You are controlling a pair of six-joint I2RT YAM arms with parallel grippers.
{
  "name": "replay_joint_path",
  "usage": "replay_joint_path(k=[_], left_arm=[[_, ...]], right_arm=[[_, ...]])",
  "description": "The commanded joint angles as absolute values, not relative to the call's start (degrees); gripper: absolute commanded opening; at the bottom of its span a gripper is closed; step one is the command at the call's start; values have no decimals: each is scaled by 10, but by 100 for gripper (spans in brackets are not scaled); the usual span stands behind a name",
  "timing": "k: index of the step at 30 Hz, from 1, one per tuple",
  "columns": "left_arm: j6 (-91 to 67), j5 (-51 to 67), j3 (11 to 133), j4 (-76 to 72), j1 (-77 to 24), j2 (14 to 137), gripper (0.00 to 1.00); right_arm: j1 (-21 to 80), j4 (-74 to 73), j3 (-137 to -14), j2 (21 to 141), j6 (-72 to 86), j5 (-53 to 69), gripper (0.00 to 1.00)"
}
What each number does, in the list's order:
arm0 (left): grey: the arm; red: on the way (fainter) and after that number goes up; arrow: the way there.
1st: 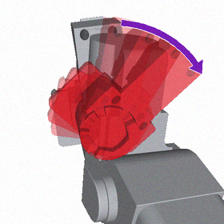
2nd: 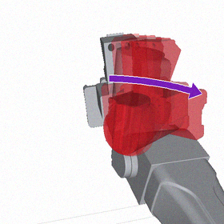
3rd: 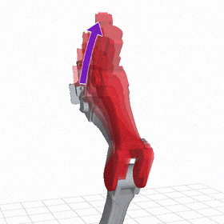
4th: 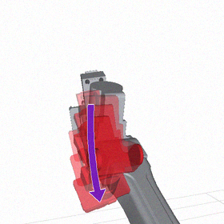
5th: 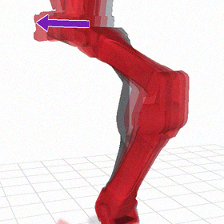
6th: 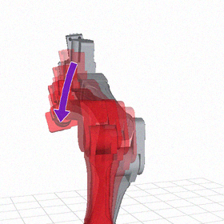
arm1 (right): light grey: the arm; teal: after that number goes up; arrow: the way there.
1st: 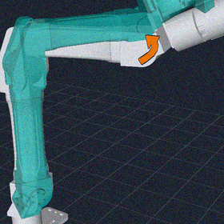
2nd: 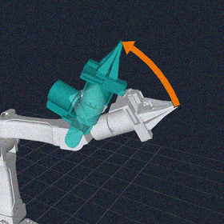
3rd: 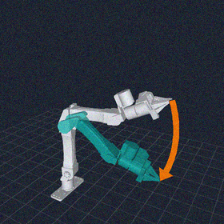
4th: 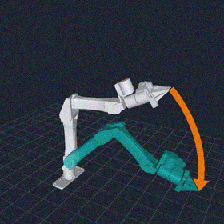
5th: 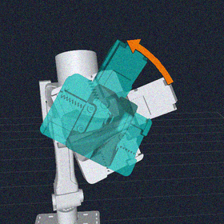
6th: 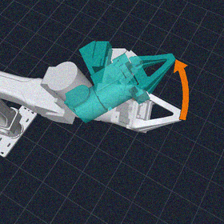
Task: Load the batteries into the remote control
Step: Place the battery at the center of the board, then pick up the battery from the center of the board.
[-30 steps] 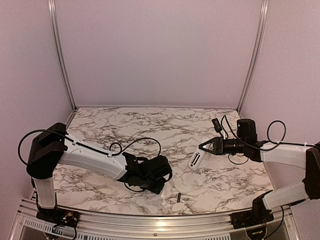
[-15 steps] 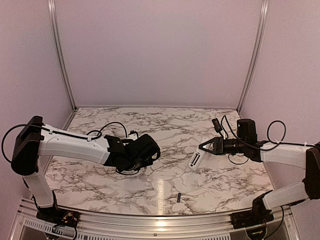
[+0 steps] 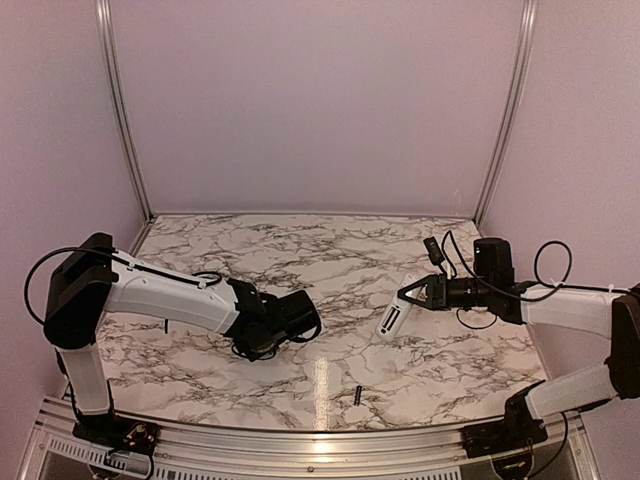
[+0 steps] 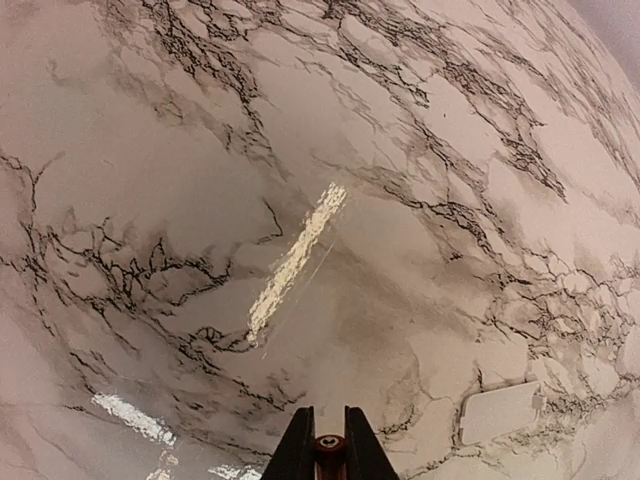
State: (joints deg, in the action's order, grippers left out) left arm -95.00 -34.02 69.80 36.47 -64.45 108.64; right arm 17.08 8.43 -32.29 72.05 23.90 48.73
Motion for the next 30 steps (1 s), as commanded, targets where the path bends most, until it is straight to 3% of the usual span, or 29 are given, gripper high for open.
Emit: replay_joint_path(k=[1, 8, 11, 13, 17, 22, 26, 30], left_arm=[[-999, -356, 710, 401, -645, 1111, 12], [-1020, -339, 709, 397, -645, 1130, 15], [-1008, -350, 712, 398, -644, 1122, 28], [-998, -366, 706, 396, -644, 1104, 43], [-944, -418, 685, 391, -643, 1043, 56], [-573, -424, 613, 231, -618, 941, 79], [-287, -204, 555, 115, -555, 876, 96], [-90, -108, 540, 108, -528, 830, 99]], right_arm=[[166, 84, -329, 720, 234, 493, 0], [166, 80, -330, 717, 232, 489, 0], [166, 80, -330, 718, 232, 490, 0], [166, 79, -329, 717, 232, 490, 0], [167, 81, -330, 716, 232, 491, 0], [166, 81, -330, 710, 229, 494, 0], [166, 86, -326, 701, 230, 498, 0], [166, 92, -322, 696, 233, 500, 0]])
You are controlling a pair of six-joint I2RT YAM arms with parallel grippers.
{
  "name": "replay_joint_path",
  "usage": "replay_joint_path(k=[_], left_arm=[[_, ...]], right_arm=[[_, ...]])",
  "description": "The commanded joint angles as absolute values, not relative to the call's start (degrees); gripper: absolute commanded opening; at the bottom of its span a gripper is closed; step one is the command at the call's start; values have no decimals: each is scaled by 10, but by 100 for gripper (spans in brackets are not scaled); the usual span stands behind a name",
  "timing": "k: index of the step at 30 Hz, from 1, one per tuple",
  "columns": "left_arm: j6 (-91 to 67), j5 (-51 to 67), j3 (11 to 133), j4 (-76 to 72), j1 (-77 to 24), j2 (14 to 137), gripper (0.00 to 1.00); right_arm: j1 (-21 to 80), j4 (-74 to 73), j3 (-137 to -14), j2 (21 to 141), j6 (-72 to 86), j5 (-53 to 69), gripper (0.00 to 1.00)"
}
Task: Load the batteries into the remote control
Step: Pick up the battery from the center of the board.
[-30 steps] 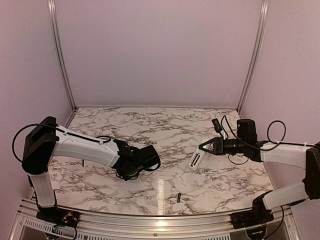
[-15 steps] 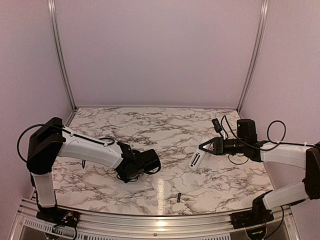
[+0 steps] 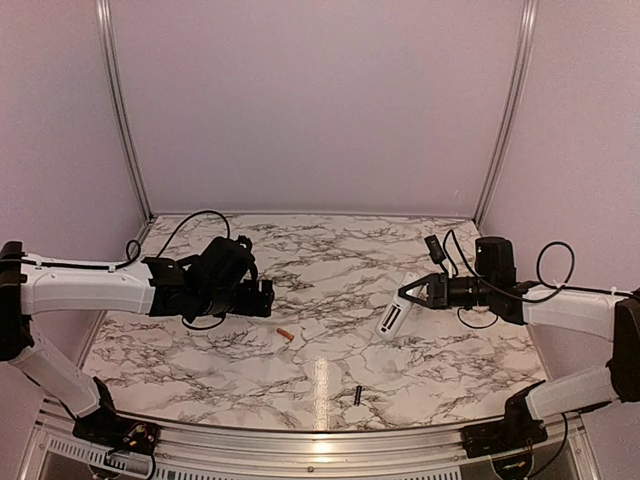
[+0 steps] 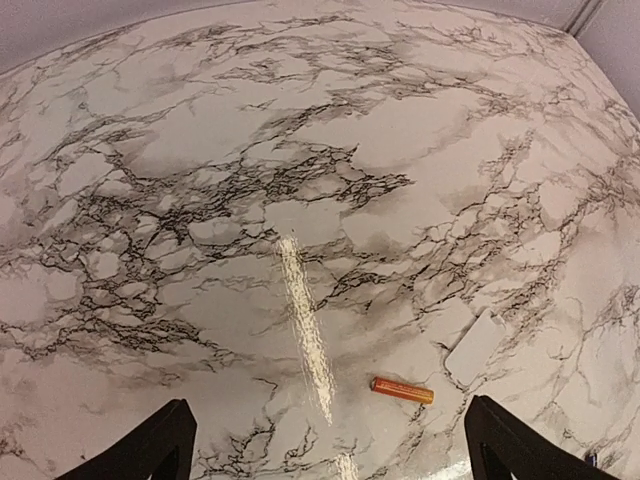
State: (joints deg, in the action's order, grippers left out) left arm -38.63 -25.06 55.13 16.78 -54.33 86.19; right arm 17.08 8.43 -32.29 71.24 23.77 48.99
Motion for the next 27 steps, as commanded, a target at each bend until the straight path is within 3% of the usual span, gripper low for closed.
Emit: replay_joint_path(k=[1, 8, 13, 19, 27], left_arm=[[-56, -99, 549, 120, -526, 830, 99], [197, 51, 579, 151, -512, 881, 99], [315, 72, 647, 225, -490, 978, 91], [399, 146, 758, 287, -443, 1105, 81], [452, 166, 811, 304, -423, 1175, 77]], right_arm=[[165, 93, -323, 696, 233, 501, 0], [166, 113, -319, 698, 242, 517, 0], [166, 117, -314, 696, 249, 521, 0], [166, 112, -318, 709, 244, 524, 0], [166, 103, -320, 706, 237, 517, 0]])
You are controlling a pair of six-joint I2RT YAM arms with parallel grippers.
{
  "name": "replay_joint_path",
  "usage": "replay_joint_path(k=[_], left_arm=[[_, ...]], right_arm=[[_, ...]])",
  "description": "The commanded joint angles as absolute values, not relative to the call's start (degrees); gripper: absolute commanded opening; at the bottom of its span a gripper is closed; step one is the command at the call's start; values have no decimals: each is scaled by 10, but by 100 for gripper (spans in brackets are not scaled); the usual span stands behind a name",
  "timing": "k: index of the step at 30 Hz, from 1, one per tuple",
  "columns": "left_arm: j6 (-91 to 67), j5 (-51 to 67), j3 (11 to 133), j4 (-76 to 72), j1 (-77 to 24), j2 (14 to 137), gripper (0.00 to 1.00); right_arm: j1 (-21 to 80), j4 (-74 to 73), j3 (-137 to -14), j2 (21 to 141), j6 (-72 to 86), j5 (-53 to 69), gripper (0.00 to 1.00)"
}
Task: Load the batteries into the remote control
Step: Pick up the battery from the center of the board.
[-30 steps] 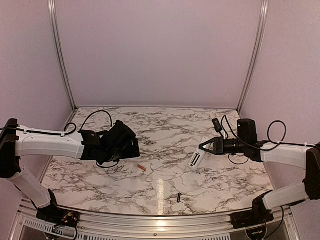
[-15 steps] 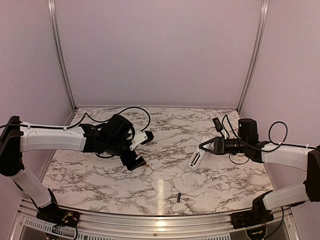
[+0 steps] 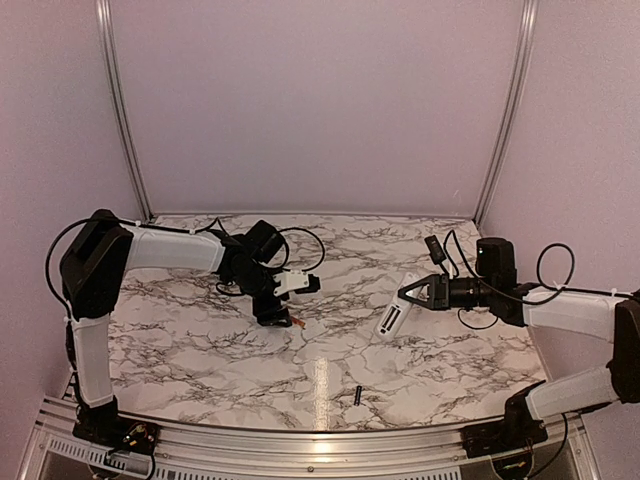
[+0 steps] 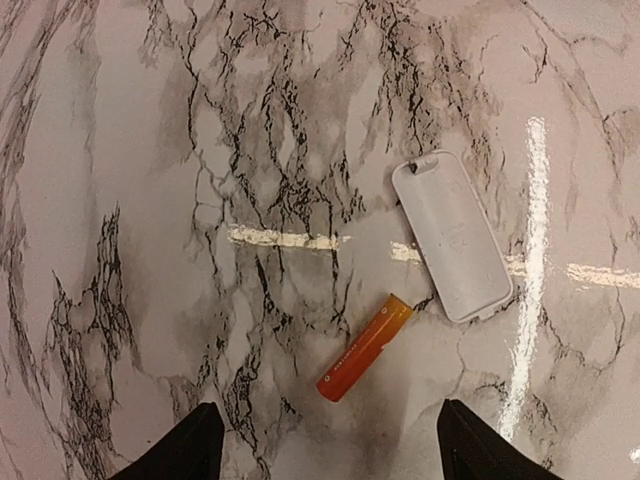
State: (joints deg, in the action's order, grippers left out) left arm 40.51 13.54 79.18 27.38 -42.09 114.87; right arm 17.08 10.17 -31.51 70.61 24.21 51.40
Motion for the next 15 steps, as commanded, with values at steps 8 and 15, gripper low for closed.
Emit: replay_joint_path(k=[8, 15], left_arm=[[469, 175, 837, 300, -425, 1217, 66], [465, 164, 838, 299, -430, 1227, 40]], right_arm=[[166, 93, -329, 714, 228, 516, 0], [167, 90, -333, 716, 227, 514, 0]])
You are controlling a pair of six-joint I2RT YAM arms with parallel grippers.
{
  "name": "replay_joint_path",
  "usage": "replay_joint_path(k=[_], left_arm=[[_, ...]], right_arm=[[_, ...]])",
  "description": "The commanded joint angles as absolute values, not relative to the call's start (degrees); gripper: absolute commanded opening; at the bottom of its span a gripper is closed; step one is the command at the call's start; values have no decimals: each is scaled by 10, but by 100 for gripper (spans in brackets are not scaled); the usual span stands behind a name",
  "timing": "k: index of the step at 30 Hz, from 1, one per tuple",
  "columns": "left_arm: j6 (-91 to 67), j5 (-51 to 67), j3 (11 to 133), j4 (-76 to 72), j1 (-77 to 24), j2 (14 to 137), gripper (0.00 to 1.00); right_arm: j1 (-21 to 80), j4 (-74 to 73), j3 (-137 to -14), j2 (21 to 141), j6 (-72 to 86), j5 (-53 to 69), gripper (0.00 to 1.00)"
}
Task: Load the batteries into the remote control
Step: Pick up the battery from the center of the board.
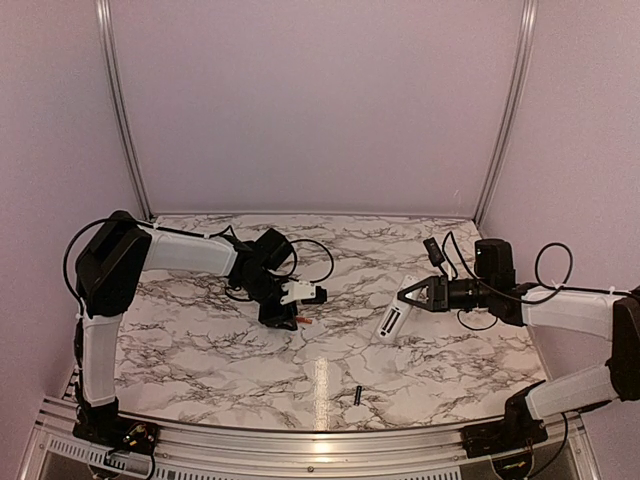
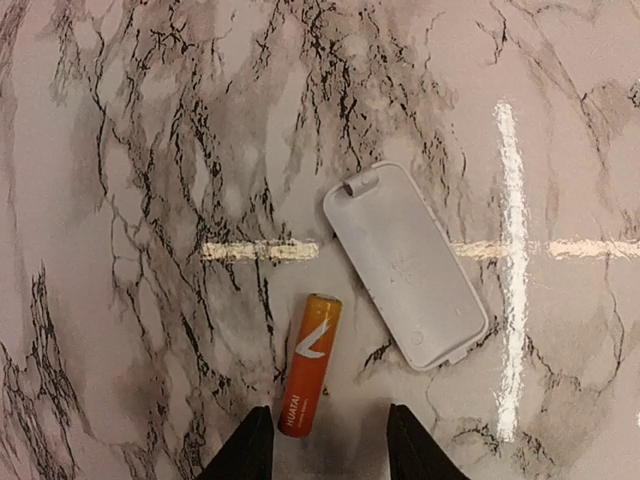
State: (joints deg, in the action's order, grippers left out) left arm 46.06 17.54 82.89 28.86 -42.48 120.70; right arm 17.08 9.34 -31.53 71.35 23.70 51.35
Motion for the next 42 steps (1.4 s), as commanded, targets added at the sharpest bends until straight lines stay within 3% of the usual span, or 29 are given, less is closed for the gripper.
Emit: replay_joint_path(k=[1, 7, 22, 30, 36, 42], left_arm=[[461, 161, 837, 297, -431, 1227, 38], [432, 128, 836, 271, -443, 1235, 39], [350, 109, 788, 247, -444, 1166, 0], [59, 55, 687, 92, -472, 988, 0], [-156, 32, 597, 77, -519, 856, 0], [-251, -34, 549, 64, -602, 816, 0]], right_arm=[[166, 89, -333, 716, 226, 512, 0], [166, 87, -332, 716, 225, 509, 0], [166, 114, -325, 720, 251, 502, 0], [207, 154, -328, 728, 288, 479, 0], [247, 206, -325, 752, 332, 465, 0], [292, 266, -312, 777, 373, 454, 0]])
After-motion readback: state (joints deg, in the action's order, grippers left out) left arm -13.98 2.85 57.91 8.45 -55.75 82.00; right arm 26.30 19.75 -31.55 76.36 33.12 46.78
